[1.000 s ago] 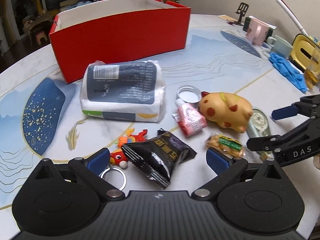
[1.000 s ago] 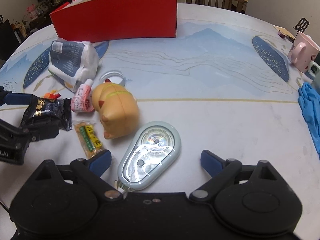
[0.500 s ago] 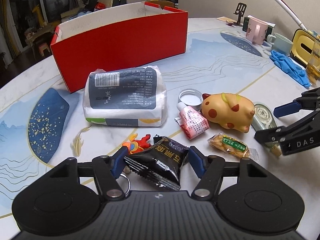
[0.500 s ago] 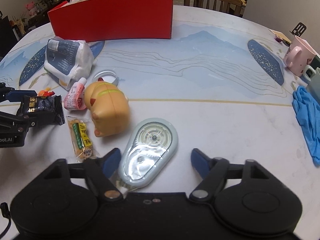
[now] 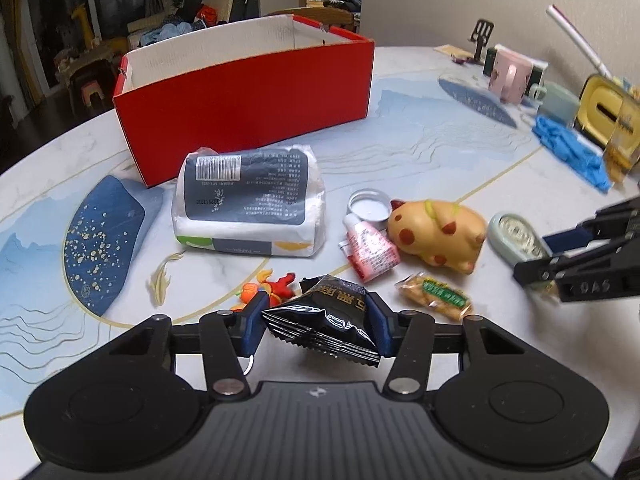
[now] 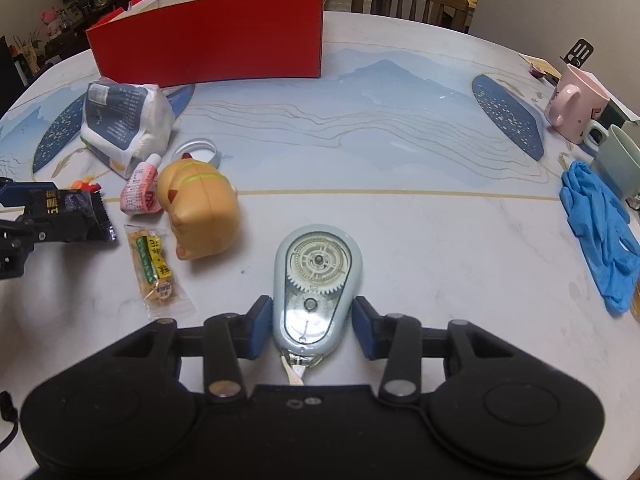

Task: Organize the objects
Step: 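Grasp the black snack packet with the left gripper while the right grasps the correction-tape dispenser, then lift the snack packet and tape dispenser and carry them over the red shoebox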

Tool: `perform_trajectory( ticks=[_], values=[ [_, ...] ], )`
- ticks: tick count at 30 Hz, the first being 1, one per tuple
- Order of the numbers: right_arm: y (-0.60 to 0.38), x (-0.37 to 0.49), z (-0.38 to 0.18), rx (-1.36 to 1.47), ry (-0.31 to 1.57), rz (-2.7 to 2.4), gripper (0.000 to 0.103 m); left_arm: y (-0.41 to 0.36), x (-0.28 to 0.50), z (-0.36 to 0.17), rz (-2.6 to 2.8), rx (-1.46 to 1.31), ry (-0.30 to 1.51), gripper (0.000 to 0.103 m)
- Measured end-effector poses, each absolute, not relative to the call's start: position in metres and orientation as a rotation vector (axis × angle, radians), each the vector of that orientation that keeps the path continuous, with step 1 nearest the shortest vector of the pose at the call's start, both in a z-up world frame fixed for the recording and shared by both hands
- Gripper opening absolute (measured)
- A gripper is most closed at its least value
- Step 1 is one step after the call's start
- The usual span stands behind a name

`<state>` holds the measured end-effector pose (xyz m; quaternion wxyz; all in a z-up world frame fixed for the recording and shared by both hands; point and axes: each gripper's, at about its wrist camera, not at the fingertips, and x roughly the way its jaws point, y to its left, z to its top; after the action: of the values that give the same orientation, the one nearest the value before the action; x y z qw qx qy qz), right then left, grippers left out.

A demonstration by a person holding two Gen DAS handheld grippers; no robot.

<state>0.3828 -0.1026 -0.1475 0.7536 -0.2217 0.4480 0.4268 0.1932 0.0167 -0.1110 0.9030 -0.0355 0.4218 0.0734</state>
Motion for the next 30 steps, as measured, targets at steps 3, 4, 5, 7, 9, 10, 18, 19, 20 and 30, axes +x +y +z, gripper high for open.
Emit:
perform_trajectory(
  ticks=[3, 4, 5, 7, 9, 10, 18, 19, 20, 30],
  values=[
    [-0.107, 0.382, -0.141, -0.470, 0.981, 0.933, 0.042, 0.018, 0.190, -0.103, 0.149, -0.104, 0.861, 0.051],
    [-0.108, 0.382, -0.139, -0.462, 0.984, 0.935, 0.042, 0.018, 0.189, -0.100, 0.148, -0.110, 0.857, 0.051],
    [-0.110, 0.382, -0.136, -0.454, 0.986, 0.938, 0.042, 0.017, 0.188, -0.098, 0.145, -0.116, 0.853, 0.051],
    [-0.112, 0.381, -0.130, -0.446, 0.978, 0.943, 0.042, 0.017, 0.186, -0.093, 0.139, -0.129, 0.846, 0.051],
    [-0.113, 0.380, -0.123, -0.440, 0.968, 0.943, 0.042, 0.017, 0.184, -0.089, 0.137, -0.144, 0.844, 0.051],
    [-0.113, 0.381, -0.120, -0.434, 0.965, 0.944, 0.042, 0.016, 0.183, -0.087, 0.137, -0.151, 0.842, 0.051],
    [-0.113, 0.381, -0.080, -0.390, 0.904, 0.997, 0.042, 0.018, 0.183, -0.061, 0.133, -0.191, 0.807, 0.051],
    [-0.111, 0.380, -0.074, -0.387, 0.895, 1.007, 0.042, 0.018, 0.184, -0.058, 0.133, -0.189, 0.802, 0.051],
    [-0.109, 0.380, -0.069, -0.386, 0.884, 1.018, 0.042, 0.018, 0.185, -0.053, 0.133, -0.184, 0.796, 0.051],
    [-0.073, 0.392, -0.016, -0.393, 0.785, 1.151, 0.042, 0.025, 0.210, -0.012, 0.132, -0.168, 0.724, 0.051]
  ],
)
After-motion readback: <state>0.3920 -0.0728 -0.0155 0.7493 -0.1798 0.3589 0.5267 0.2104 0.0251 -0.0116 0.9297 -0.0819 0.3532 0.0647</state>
